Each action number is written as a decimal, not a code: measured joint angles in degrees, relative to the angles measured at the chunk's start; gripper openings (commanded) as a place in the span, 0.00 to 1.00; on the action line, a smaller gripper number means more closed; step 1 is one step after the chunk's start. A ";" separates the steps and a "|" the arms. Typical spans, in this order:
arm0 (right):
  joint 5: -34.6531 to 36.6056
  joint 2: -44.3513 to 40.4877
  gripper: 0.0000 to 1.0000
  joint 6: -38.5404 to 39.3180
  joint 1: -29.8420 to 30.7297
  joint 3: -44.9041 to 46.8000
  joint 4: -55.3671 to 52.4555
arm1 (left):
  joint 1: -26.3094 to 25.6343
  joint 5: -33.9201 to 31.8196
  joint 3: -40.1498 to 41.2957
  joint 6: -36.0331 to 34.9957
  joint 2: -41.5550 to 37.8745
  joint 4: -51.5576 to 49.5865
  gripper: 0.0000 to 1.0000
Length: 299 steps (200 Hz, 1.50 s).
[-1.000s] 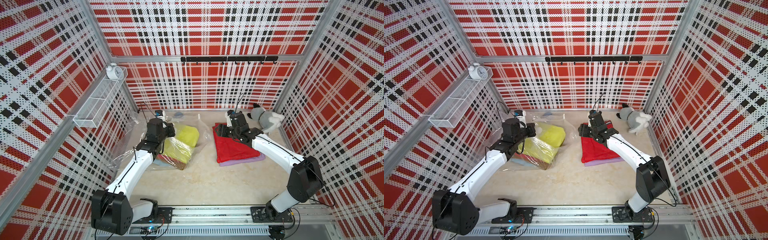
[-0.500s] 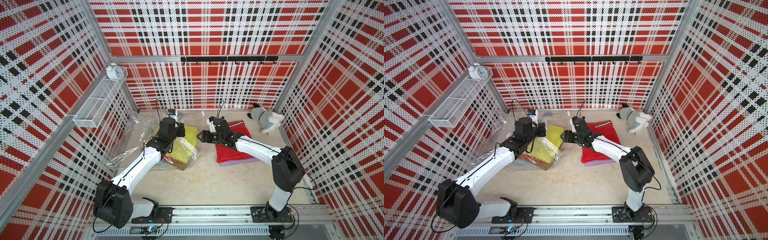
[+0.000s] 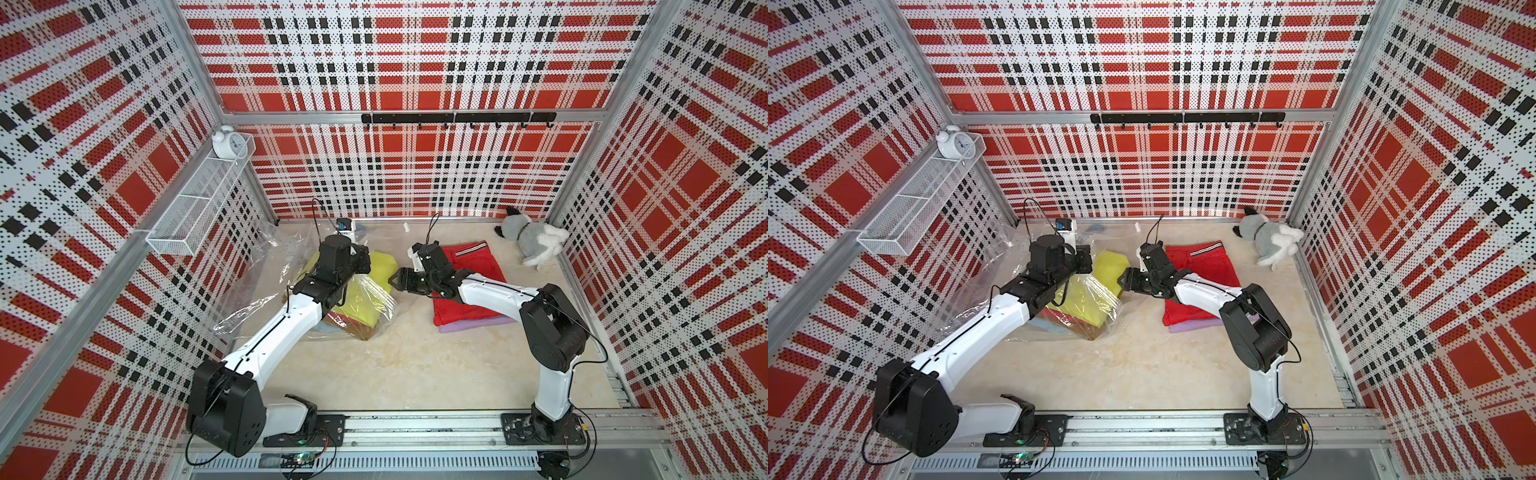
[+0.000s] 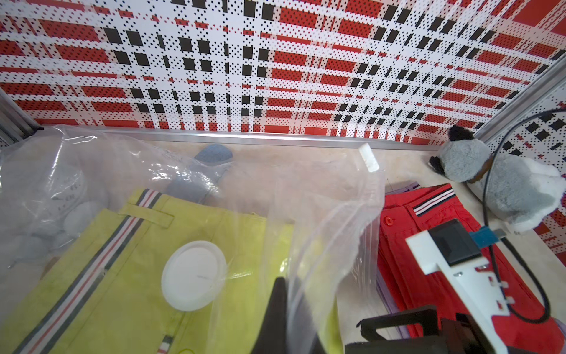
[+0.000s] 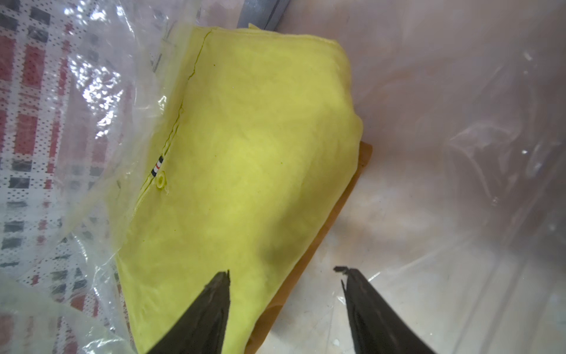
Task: Take the trousers out of the vacuum bag
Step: Take out the trousers from the vacuum bag.
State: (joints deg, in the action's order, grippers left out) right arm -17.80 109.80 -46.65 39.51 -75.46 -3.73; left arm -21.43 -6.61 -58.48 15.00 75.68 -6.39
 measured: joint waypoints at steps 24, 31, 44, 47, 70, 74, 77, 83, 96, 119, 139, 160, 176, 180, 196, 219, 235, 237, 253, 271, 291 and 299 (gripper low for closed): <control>-1.60 0.63 0.63 -1.31 0.31 0.00 1.60 | 0.00 -0.11 0.24 0.00 -0.07 0.31 0.00; -1.99 0.87 0.63 -1.57 0.35 0.00 2.21 | 0.00 -0.13 0.31 0.00 -0.09 0.39 0.00; -2.82 1.51 0.63 -2.32 0.39 0.00 3.06 | 0.00 -0.15 0.31 0.02 -0.09 0.44 0.00; -2.91 1.66 0.63 -2.36 0.42 0.00 3.23 | 0.00 -0.13 0.31 0.02 -0.11 0.44 0.00; -3.89 3.41 0.63 -2.97 0.50 -0.04 3.65 | 0.00 -0.26 0.37 0.04 -0.33 0.46 0.00; -4.00 3.74 0.63 -3.13 0.52 -0.07 3.63 | 0.00 -0.31 0.37 0.04 -0.35 0.48 0.00; -4.09 3.96 0.63 -3.15 0.55 -0.11 3.63 | 0.00 -0.33 0.37 0.07 -0.37 0.48 0.00; -4.17 4.37 0.63 -3.30 0.61 -0.17 3.58 | 0.00 -0.37 0.39 0.07 -0.39 0.48 0.00; -4.42 4.81 0.63 -3.61 0.68 -0.46 3.54 | 0.00 -0.57 0.57 0.04 -0.50 0.59 0.00; -4.98 4.83 0.62 -4.09 0.83 -0.90 4.07 | 0.02 -1.07 0.92 0.04 -0.72 0.79 0.00; -6.16 4.90 0.61 -4.90 0.98 -0.90 5.46 | 0.02 -1.22 0.92 0.04 -0.74 0.81 0.00; -7.54 5.31 0.61 -5.99 0.98 -0.94 7.58 | 0.02 -1.29 1.07 0.04 -0.76 0.83 0.00; -8.41 6.25 0.60 -6.73 0.98 -1.49 8.48 | 0.02 -1.36 1.33 0.02 -0.94 0.87 0.00; -8.66 6.56 0.60 -6.97 0.98 -1.66 8.72 | 0.02 -1.38 1.38 0.02 -0.98 0.90 0.00; -9.38 7.48 0.60 -7.50 0.98 -1.92 9.64 | 0.07 -1.42 1.73 0.04 -1.33 0.98 0.00; -10.12 8.20 0.48 -8.24 1.01 -1.92 10.10 | 0.22 -1.44 2.01 0.02 -1.92 1.01 0.00; -10.40 8.28 0.36 -8.61 1.01 -1.92 10.71 | 0.48 -1.44 2.21 0.02 -2.29 1.03 0.00; -10.49 8.28 0.35 -8.46 1.01 -1.92 10.86 | 0.50 -1.44 2.21 0.02 -2.32 1.01 0.00; -10.49 8.28 0.27 -8.66 1.01 -1.92 11.32 | 0.52 -1.44 2.34 0.04 -2.36 1.05 0.00; -10.19 8.17 0.22 -8.11 1.01 -1.97 11.10 | 0.63 -1.42 2.60 0.04 -2.36 1.16 0.00; -9.49 7.69 0.13 -6.60 1.05 -2.69 9.42 | 0.85 -1.42 2.84 0.04 -2.36 1.36 0.00; -9.11 7.39 0.10 -5.88 1.14 -3.45 8.15 | 0.90 -1.42 2.86 0.04 -2.36 1.40 0.00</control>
State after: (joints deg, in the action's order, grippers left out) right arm -26.92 117.19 -52.53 40.64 -78.91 4.43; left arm -20.53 -8.03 -55.61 15.05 73.32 -4.99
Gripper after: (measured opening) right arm 0.135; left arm 0.047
